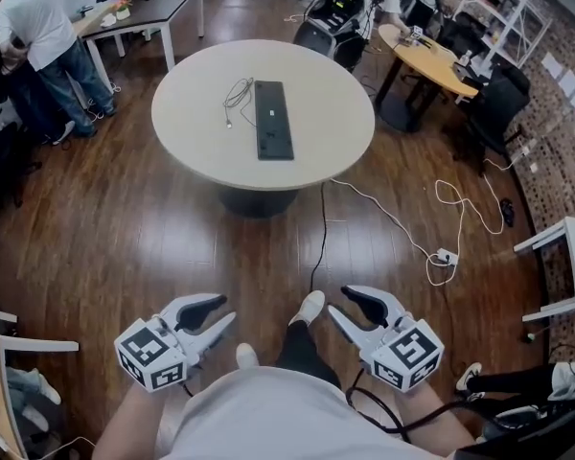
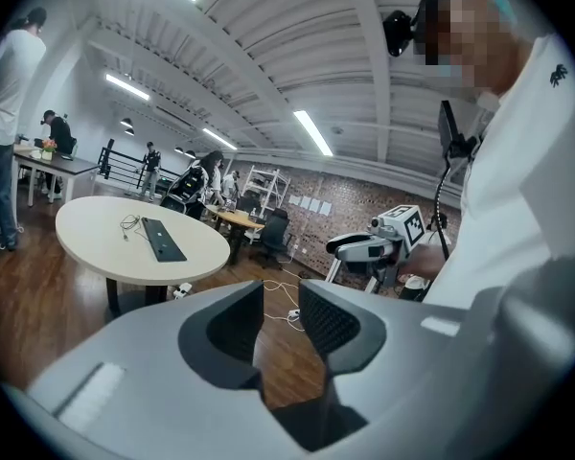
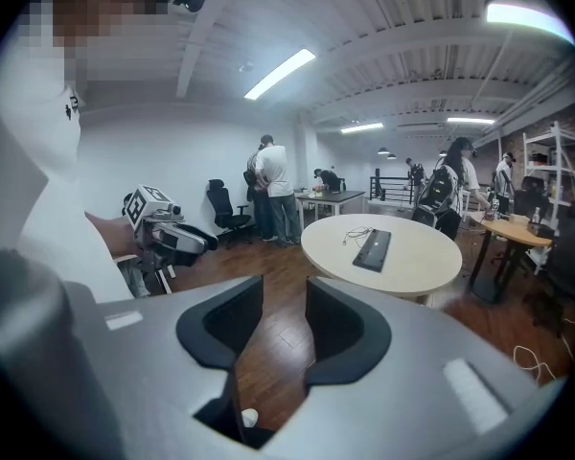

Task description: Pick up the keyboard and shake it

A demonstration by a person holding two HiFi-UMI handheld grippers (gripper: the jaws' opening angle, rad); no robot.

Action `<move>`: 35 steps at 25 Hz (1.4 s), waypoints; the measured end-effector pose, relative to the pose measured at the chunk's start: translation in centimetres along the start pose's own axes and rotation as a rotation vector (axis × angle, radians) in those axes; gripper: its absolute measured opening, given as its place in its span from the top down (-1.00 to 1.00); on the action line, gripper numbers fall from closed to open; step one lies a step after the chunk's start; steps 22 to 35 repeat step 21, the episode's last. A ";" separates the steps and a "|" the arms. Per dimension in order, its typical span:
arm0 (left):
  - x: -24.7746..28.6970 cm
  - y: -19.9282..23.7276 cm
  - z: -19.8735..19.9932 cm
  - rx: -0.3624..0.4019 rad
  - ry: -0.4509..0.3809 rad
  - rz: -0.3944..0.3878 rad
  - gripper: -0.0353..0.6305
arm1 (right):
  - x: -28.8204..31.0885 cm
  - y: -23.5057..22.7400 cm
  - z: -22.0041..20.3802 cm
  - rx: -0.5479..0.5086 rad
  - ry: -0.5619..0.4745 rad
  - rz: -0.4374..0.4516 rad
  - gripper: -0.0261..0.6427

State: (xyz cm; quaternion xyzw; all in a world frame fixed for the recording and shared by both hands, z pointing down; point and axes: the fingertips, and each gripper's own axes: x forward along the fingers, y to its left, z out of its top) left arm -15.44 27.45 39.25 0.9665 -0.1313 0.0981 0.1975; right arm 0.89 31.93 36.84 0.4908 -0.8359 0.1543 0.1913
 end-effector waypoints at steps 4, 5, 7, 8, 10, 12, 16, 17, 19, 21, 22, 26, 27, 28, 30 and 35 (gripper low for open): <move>0.1 -0.9 0.2 0.014 0.001 -0.023 0.56 | -0.7 0.5 -0.3 0.012 -0.002 -0.007 0.50; 0.1 -1.0 0.2 0.014 0.000 -0.024 0.56 | -0.7 0.7 -0.4 0.014 -0.002 -0.006 0.50; -0.1 -1.1 0.1 0.012 -0.001 -0.021 0.56 | -0.7 0.9 -0.5 0.012 -0.003 -0.005 0.50; -0.1 -1.1 0.0 0.010 -0.001 -0.019 0.56 | -0.7 1.0 -0.5 0.011 -0.004 -0.005 0.50; -0.2 -1.1 -0.2 0.006 0.002 -0.018 0.56 | -0.7 1.0 -0.4 0.009 -0.008 -0.006 0.51; -0.3 -1.1 -0.4 0.002 0.008 -0.015 0.56 | -0.8 1.0 -0.3 0.008 -0.008 -0.007 0.51; 0.7 -1.1 -0.5 0.002 0.015 -0.016 0.56 | -1.0 0.1 -0.7 0.014 0.000 -0.006 0.52; 1.0 -1.3 -0.6 -0.002 0.018 -0.020 0.56 | -1.1 -0.1 -0.9 0.018 0.004 -0.006 0.52; 1.7 -1.7 -0.9 -0.011 0.025 -0.031 0.56 | -1.4 -0.5 -1.2 0.023 0.011 -0.009 0.52; 2.5 -2.1 -1.2 -0.021 0.033 -0.043 0.56 | -1.8 -0.9 -1.6 0.026 0.019 -0.014 0.52; 2.5 -2.1 -1.2 -0.021 0.033 -0.043 0.56 | -1.8 -0.9 -1.6 0.026 0.019 -0.014 0.52; 2.5 -2.1 -1.2 -0.021 0.033 -0.043 0.56 | -1.8 -0.9 -1.6 0.026 0.019 -0.014 0.52; 2.5 -2.1 -1.2 -0.021 0.033 -0.043 0.56 | -1.8 -0.9 -1.6 0.026 0.019 -0.014 0.52; 2.5 -2.1 -1.2 -0.021 0.033 -0.043 0.56 | -1.8 -0.9 -1.6 0.026 0.019 -0.014 0.52; 2.5 -2.1 -1.2 -0.021 0.033 -0.043 0.56 | -1.8 -0.9 -1.6 0.026 0.019 -0.014 0.52; 2.5 -2.1 -1.2 -0.021 0.033 -0.043 0.56 | -1.8 -0.9 -1.6 0.026 0.019 -0.014 0.52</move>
